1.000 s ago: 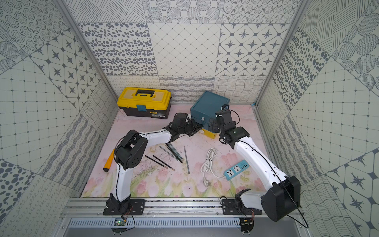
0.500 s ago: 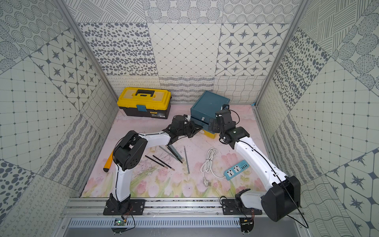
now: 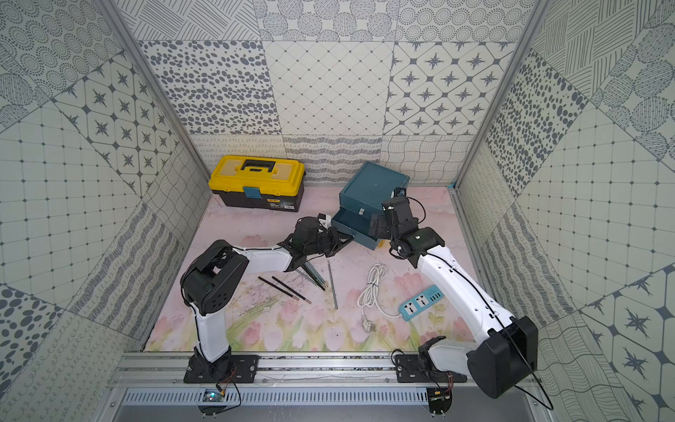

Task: Please place the pencils in the drawer according to their color
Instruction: Open the drawer in the storage box.

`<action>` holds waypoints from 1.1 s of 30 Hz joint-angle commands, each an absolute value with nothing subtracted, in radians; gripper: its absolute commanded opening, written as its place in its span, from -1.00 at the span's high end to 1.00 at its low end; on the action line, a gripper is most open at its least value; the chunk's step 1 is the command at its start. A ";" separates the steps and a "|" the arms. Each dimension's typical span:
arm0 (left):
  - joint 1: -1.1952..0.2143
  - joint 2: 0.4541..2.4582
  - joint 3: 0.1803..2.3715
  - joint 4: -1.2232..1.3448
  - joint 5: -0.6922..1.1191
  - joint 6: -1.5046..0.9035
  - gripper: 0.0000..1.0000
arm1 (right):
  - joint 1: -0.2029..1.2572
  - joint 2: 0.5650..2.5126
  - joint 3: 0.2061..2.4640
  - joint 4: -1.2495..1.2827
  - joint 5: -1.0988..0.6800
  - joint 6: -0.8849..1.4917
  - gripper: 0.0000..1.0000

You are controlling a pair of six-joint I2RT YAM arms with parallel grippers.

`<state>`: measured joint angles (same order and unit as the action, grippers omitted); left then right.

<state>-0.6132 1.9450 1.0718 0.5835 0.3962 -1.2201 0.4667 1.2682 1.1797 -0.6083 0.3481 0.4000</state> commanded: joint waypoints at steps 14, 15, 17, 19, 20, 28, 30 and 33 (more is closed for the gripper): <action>-0.618 1.797 0.927 0.428 0.389 -1.094 0.93 | 0.548 1.224 1.208 -0.635 0.399 0.425 -0.93; -0.618 1.794 0.922 0.431 0.391 -1.094 0.89 | 0.552 1.225 1.210 -0.637 0.401 0.424 -0.92; -0.618 1.790 0.911 0.431 0.391 -1.093 0.81 | 0.560 1.225 1.215 -0.640 0.401 0.420 -0.89; -0.618 1.786 0.904 0.433 0.391 -1.094 0.75 | 0.566 1.225 1.218 -0.641 0.395 0.421 -0.86; -0.618 1.786 0.902 0.433 0.390 -1.094 0.71 | 0.570 1.224 1.219 -0.641 0.390 0.420 -0.84; -0.618 1.747 0.889 0.392 0.372 -1.079 0.36 | 0.603 1.228 1.228 -0.647 0.396 0.425 -0.77; -0.618 1.727 0.883 0.375 0.369 -1.069 0.29 | 0.612 1.229 1.237 -0.654 0.397 0.427 -0.72; -0.618 1.673 0.865 0.334 0.342 -1.051 0.18 | 0.642 1.229 1.252 -0.673 0.413 0.434 -0.67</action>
<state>-0.6132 1.7294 0.8818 0.4129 0.3805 -1.1065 0.6174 1.2488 1.2121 -0.6701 0.3916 0.4168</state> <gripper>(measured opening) 0.402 0.836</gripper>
